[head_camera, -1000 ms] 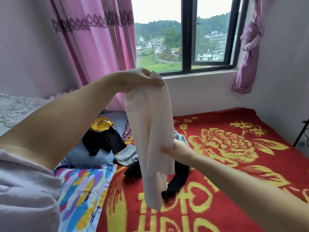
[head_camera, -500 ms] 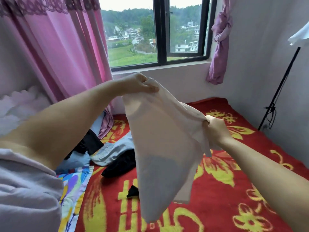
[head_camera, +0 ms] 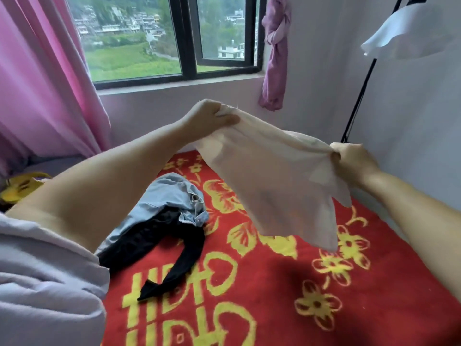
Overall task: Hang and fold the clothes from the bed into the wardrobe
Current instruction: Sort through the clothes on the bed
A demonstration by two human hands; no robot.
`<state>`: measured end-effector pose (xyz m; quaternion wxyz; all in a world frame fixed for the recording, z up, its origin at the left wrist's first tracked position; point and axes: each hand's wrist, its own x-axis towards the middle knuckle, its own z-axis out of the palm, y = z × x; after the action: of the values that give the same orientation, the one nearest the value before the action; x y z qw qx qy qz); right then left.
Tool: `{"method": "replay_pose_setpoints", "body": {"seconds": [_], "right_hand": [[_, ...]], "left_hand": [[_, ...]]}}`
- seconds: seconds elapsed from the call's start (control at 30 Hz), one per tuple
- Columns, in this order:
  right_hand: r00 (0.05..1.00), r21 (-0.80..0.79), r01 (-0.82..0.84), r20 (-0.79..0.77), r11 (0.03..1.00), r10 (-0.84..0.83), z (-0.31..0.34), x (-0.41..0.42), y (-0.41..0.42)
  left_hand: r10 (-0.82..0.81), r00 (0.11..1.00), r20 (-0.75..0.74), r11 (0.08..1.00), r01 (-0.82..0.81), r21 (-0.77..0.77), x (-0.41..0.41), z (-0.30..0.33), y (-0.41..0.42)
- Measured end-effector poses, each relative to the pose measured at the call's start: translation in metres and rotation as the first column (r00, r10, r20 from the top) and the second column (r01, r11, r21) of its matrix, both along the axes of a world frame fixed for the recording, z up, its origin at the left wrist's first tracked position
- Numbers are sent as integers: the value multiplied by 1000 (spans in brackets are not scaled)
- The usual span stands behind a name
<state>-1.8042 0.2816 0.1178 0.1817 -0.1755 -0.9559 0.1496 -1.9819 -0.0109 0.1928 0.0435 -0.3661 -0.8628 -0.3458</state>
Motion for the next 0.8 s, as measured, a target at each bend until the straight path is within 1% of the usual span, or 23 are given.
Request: {"method": "replay_pose_setpoints", "body": {"seconds": [0.1,0.17,0.2,0.23,0.27,0.3,0.33,0.37,0.4,0.47,0.5,0.53,0.6,0.67,0.7,0.73,0.77,0.8], "right_hand": [[964,-19,-192,184,981,192,-47,9,-23],[911,-11,-308,285,951,298,-97,14,-53],[879,-4,-355,337,935,336,-128,17,-72],[841,-1,-392,407,920,358,-163,23,-93],[808,-38,-393,463,919,365,-200,29,-115],[769,-87,-401,509,912,387,-237,38,-137],[710,-151,-396,576,906,406,-276,49,-160],[658,-166,-430,616,888,433,-315,60,-183],[598,-138,-521,645,843,476,-353,69,-205],[428,-165,-611,754,774,498,-419,91,-247],[337,-220,-637,782,739,524,-445,103,-266],[273,-279,-635,791,720,547,-470,115,-282],[220,-398,-531,788,748,575,-505,138,-305],[181,-489,-398,787,776,589,-516,154,-315],[184,-520,-356,775,776,604,-516,158,-315],[192,-532,-351,765,771,615,-510,157,-309],[195,-535,-354,760,767,620,-506,155,-304],[206,-518,-361,767,776,608,-501,150,-296]], "left_hand": [[0,995,98,972,23,-236,2,-59,-42],[16,988,151,918,45,-395,11,-118,-81],[25,985,171,876,61,-479,18,-152,-100],[-3,987,161,825,93,-557,26,-189,-120],[-66,989,134,759,136,-637,31,-226,-138],[-126,985,121,673,174,-719,39,-266,-157],[-170,978,119,575,196,-794,52,-306,-177],[-209,971,113,482,203,-852,63,-347,-198],[-239,965,111,400,202,-894,75,-388,-220],[-257,954,154,286,227,-931,104,-458,-266],[-255,950,181,254,247,-935,121,-485,-287],[-242,950,199,237,257,-937,137,-509,-305],[-223,956,188,273,247,-930,158,-540,-330],[-104,978,180,230,200,-952,174,-557,-350],[-27,987,161,192,163,-968,182,-565,-359],[30,986,161,155,155,-976,185,-566,-360],[54,984,172,157,162,-974,187,-568,-358],[49,983,175,191,163,-968,188,-566,-350]]}}
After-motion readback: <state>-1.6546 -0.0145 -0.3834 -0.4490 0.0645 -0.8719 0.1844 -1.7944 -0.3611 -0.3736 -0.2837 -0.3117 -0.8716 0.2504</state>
